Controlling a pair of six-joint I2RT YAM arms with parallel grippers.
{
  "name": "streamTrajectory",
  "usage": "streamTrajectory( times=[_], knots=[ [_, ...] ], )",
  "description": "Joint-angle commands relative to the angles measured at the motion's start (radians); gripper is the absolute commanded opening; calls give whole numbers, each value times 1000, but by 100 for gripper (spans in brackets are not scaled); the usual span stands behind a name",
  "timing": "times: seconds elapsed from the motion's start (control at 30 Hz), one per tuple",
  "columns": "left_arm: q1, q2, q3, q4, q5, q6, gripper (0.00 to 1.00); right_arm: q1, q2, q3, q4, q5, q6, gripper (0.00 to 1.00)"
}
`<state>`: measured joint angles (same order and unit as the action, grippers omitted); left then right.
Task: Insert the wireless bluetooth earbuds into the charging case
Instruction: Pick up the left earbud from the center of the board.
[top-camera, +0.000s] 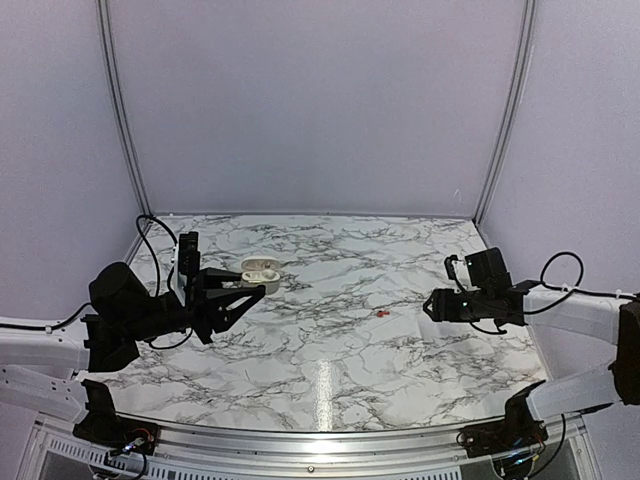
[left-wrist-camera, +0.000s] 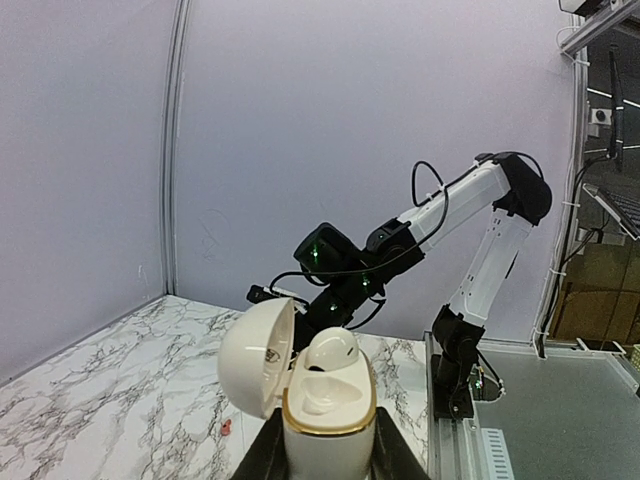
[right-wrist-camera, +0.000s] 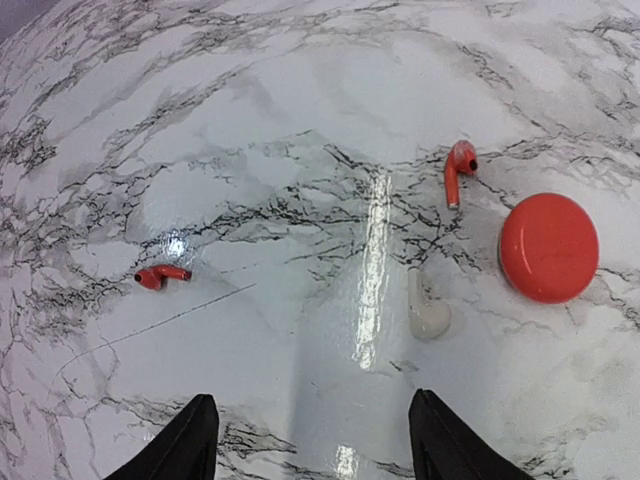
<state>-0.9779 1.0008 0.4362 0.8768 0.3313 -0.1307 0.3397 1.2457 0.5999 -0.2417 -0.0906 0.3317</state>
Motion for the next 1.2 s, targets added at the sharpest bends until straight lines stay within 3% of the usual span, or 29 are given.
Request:
streamTrajectory(
  times=[0.0,0.57,1.17],
  knots=[
    [5,16,10,20,4,7,0,-10,-58,-69,195,71,45,65],
    [5,9,7,32,2,10,0,-60,130,-83,315,121,-3,61],
    [5,-4,-4,31,-7,27,0,-71,251,-45,315,114,-3,44]
  ],
)
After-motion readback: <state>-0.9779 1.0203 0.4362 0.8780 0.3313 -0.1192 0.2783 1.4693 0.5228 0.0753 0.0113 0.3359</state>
